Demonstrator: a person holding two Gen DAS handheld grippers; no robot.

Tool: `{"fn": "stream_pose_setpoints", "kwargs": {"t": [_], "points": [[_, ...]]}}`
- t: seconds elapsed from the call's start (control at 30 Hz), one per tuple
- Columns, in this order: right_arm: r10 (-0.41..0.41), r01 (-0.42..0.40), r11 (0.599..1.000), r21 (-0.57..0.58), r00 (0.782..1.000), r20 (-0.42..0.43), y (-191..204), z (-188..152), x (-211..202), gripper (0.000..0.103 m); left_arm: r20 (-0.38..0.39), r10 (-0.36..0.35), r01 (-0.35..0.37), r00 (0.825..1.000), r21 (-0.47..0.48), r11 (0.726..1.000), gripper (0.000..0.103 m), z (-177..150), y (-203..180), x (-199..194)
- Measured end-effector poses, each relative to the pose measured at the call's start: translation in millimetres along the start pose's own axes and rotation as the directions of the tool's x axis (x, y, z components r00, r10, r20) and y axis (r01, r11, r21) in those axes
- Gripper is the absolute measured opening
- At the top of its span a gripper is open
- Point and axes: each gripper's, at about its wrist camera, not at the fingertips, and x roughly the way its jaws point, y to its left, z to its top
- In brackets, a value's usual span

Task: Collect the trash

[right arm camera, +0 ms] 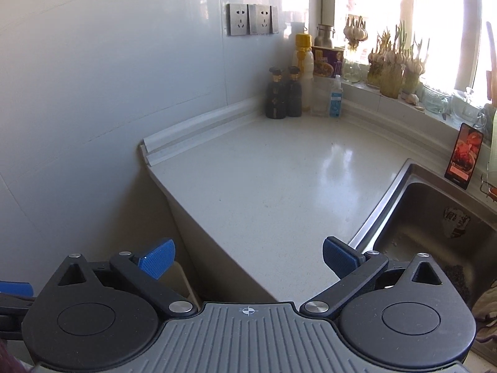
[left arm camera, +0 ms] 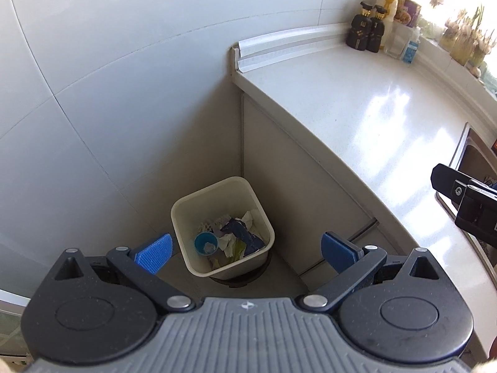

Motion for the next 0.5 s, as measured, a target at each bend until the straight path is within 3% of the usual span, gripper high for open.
{"fn": "stream_pose_setpoints", "kwargs": {"t": [0.5], "points": [[0.007,-0.007,1.000,-0.029,1.000,-0.014,7.2,3.6,8.5,0.102,-0.033,-0.005,0.005,0.999,-0.008,1.000,0.102,2.9,5.6,8.4]]}}
